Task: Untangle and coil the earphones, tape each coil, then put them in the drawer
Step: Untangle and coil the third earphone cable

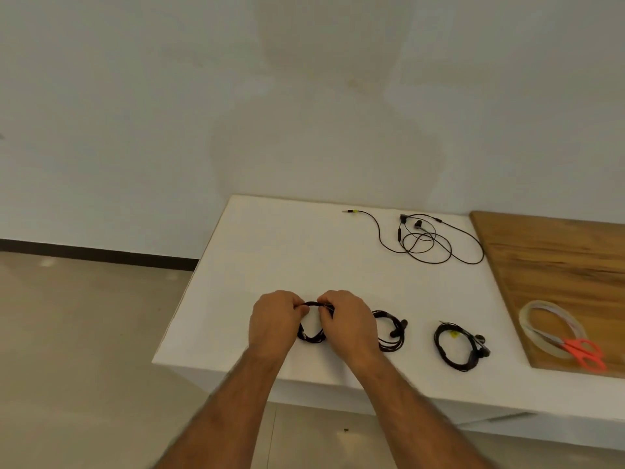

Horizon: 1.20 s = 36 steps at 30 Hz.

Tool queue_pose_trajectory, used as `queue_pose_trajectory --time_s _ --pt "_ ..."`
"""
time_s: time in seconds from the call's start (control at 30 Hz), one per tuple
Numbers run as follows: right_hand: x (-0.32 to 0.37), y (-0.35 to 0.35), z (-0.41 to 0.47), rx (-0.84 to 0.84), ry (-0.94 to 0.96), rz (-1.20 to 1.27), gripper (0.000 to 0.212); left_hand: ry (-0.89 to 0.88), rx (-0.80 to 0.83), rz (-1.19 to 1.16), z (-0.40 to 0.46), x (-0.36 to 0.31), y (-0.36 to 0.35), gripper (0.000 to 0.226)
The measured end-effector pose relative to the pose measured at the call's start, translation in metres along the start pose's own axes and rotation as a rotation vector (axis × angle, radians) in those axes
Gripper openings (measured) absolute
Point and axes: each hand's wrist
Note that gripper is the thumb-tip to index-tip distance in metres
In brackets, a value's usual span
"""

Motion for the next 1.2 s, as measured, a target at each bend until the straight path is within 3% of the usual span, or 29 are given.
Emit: queue_pose_trajectory --time_s 0.2,0.77,1.2 --pt "-0.003 -0.002 0.0 0.02 0.079 -0.104 0.027 0.014 -0.05 0.003 0.001 0.003 -0.003 0.018" --pt "-0.014 0.009 0.005 0.016 0.027 0.068 0.035 0.082 -0.057 0.031 0.0 0.001 0.002 0.012" --pt "-0.012 0.009 0.004 0.021 0.017 0.076 0.034 0.0 -0.117 0.135 -0.003 0.003 -0.003 0.018"
Point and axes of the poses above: each hand's wrist, its own z-axis towards the middle knuckle, its own y-axis out of the back of the hand, x = y × z, and after that the axes turned 9 degrees about -x, right-handed
